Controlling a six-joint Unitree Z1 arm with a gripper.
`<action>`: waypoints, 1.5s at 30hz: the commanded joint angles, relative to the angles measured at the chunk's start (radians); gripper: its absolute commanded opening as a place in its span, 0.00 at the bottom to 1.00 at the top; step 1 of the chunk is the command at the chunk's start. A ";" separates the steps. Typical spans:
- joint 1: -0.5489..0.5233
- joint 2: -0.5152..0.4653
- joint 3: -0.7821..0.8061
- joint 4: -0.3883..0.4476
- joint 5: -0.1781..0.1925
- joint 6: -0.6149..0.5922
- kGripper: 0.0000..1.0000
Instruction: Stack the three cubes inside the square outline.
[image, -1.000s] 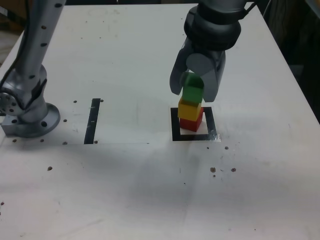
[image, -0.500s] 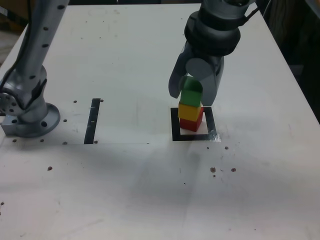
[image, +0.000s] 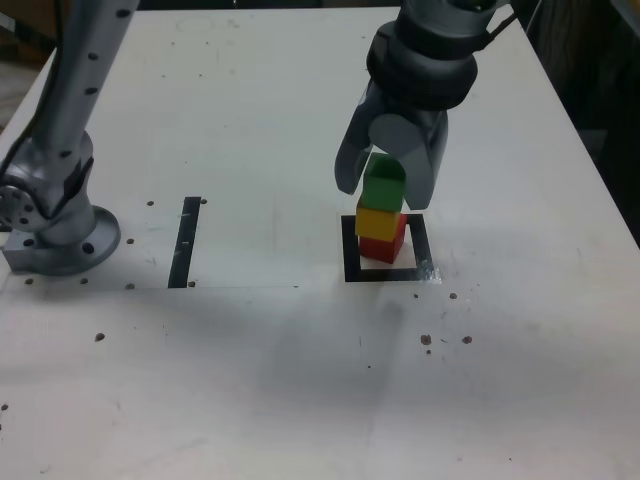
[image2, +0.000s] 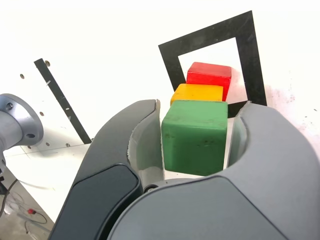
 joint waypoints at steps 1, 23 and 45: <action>0.001 -0.018 0.002 0.013 -0.002 -0.001 0.87; 0.031 -0.353 0.210 0.015 -0.024 0.001 0.93; 0.025 -0.468 0.861 -0.240 -0.108 -0.074 0.99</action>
